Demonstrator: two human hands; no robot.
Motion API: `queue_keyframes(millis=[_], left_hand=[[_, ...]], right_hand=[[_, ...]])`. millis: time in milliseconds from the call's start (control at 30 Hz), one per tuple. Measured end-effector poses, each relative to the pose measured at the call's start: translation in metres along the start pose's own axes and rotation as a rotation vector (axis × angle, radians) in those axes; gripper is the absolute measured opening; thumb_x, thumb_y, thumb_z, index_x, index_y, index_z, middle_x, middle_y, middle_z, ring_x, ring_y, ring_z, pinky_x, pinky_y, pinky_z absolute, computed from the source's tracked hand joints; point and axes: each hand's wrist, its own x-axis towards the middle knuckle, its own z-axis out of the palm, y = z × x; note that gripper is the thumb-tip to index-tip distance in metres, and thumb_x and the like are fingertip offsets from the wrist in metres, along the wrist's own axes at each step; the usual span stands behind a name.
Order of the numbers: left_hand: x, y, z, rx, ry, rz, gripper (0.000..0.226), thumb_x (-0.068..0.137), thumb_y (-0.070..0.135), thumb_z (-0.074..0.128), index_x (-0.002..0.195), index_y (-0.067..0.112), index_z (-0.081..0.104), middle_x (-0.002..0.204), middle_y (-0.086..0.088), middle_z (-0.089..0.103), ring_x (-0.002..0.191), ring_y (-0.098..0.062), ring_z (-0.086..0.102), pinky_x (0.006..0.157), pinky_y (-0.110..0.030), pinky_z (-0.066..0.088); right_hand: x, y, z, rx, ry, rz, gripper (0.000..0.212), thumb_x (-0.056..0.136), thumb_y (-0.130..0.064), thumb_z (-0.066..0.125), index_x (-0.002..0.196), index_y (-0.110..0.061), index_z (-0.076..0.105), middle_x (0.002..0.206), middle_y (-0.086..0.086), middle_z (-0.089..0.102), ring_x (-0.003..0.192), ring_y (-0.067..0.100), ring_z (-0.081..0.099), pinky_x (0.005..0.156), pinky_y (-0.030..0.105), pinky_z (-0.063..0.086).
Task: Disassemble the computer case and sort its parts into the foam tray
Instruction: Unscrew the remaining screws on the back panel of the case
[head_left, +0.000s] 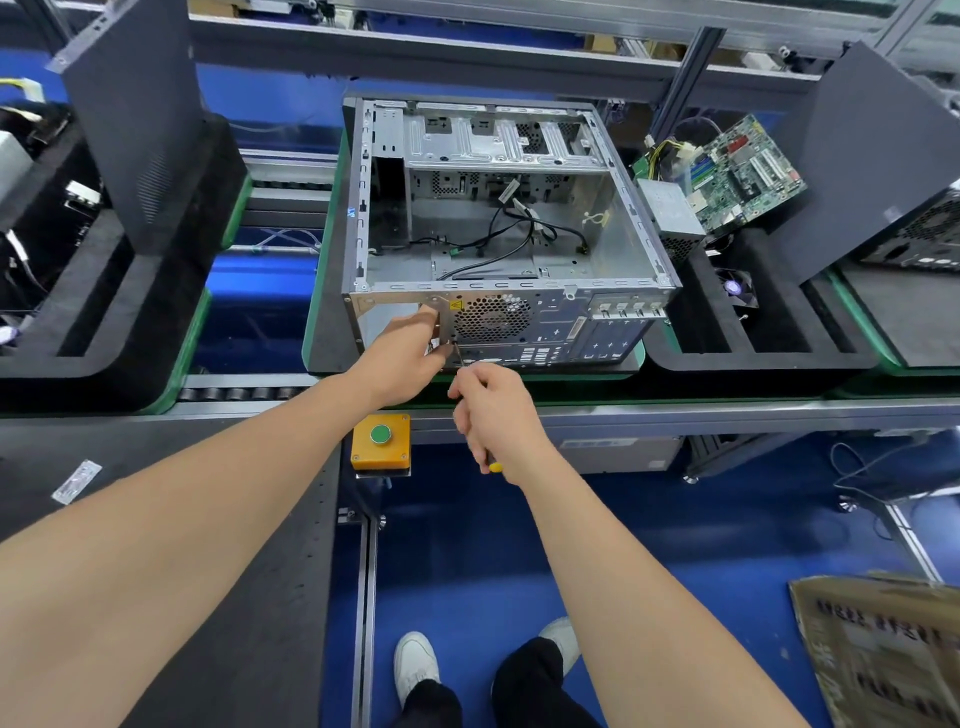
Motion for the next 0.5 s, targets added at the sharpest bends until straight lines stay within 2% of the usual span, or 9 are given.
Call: queue_keyframes(millis=[67,100,167,233,300,367,433,500], left_hand=[[0.001,0.000,0.001,0.012,0.001,-0.020,0.025,0.102,0.021,0.057,0.123,0.008,0.055,0.120,-0.010,0.065,0.103,-0.022,0.056,0.082,-0.026,0.038],[0.001,0.001,0.001,0.015,0.003,-0.025,0.026,0.102,0.021,0.057,0.125,0.008,0.055,0.120,-0.010,0.065,0.101,-0.019,0.054,0.082,-0.026,0.039],[0.000,0.002,0.001,0.012,0.003,-0.028,0.027,0.102,0.021,0.057,0.126,0.008,0.055,0.119,-0.008,0.064,0.098,-0.014,0.049,0.081,-0.026,0.038],[0.000,0.002,0.001,0.007,-0.001,-0.031,0.027,0.103,0.022,0.057,0.126,0.009,0.054,0.115,-0.004,0.061,0.097,-0.012,0.047,0.080,-0.025,0.038],[-0.001,0.003,0.002,0.002,0.000,-0.034,0.025,0.102,0.022,0.057,0.124,0.010,0.054,0.108,0.002,0.055,0.095,-0.012,0.046,0.077,-0.024,0.036],[-0.002,0.004,0.002,-0.011,0.007,-0.036,0.021,0.102,0.022,0.057,0.120,0.013,0.052,0.105,0.005,0.051,0.095,-0.012,0.046,0.076,-0.024,0.035],[-0.002,0.004,0.002,-0.016,0.008,-0.033,0.015,0.102,0.022,0.057,0.112,0.019,0.047,0.102,0.005,0.051,0.093,-0.013,0.046,0.074,-0.025,0.034],[-0.003,0.004,0.002,-0.021,0.004,-0.037,0.016,0.102,0.023,0.056,0.108,0.022,0.041,0.100,0.004,0.052,0.091,-0.014,0.046,0.072,-0.027,0.033]], right_hand=[[-0.003,-0.002,0.008,-0.608,0.212,-0.189,0.022,0.109,-0.026,0.044,0.092,-0.015,0.052,0.080,0.006,0.065,0.053,0.022,0.055,0.046,0.028,0.034],[-0.003,-0.001,0.014,-0.802,0.286,-0.229,0.017,0.109,-0.026,0.046,0.095,-0.018,0.051,0.082,0.003,0.063,0.061,0.024,0.055,0.051,0.031,0.032],[-0.004,0.004,0.021,-0.914,0.399,-0.256,0.014,0.110,-0.029,0.047,0.100,-0.021,0.054,0.077,-0.002,0.057,0.064,0.025,0.051,0.057,0.033,0.031],[-0.003,0.010,0.021,-0.845,0.447,-0.267,0.024,0.110,-0.036,0.045,0.093,-0.023,0.055,0.073,-0.007,0.057,0.061,0.022,0.051,0.055,0.033,0.030],[-0.001,0.007,0.016,-0.674,0.401,-0.221,0.033,0.107,-0.039,0.045,0.083,-0.022,0.058,0.071,-0.006,0.061,0.063,0.022,0.058,0.052,0.031,0.035],[0.003,-0.003,0.011,-0.374,0.279,-0.044,0.037,0.101,-0.037,0.043,0.081,-0.018,0.068,0.071,0.000,0.065,0.059,0.026,0.064,0.052,0.032,0.046],[0.006,-0.010,0.004,-0.028,0.103,0.179,0.042,0.101,-0.031,0.040,0.086,-0.012,0.074,0.066,0.005,0.062,0.044,0.025,0.056,0.050,0.031,0.045],[0.004,-0.010,-0.003,0.333,-0.065,0.290,0.036,0.105,-0.023,0.044,0.093,-0.003,0.071,0.065,0.005,0.056,0.042,0.018,0.045,0.044,0.029,0.042]])
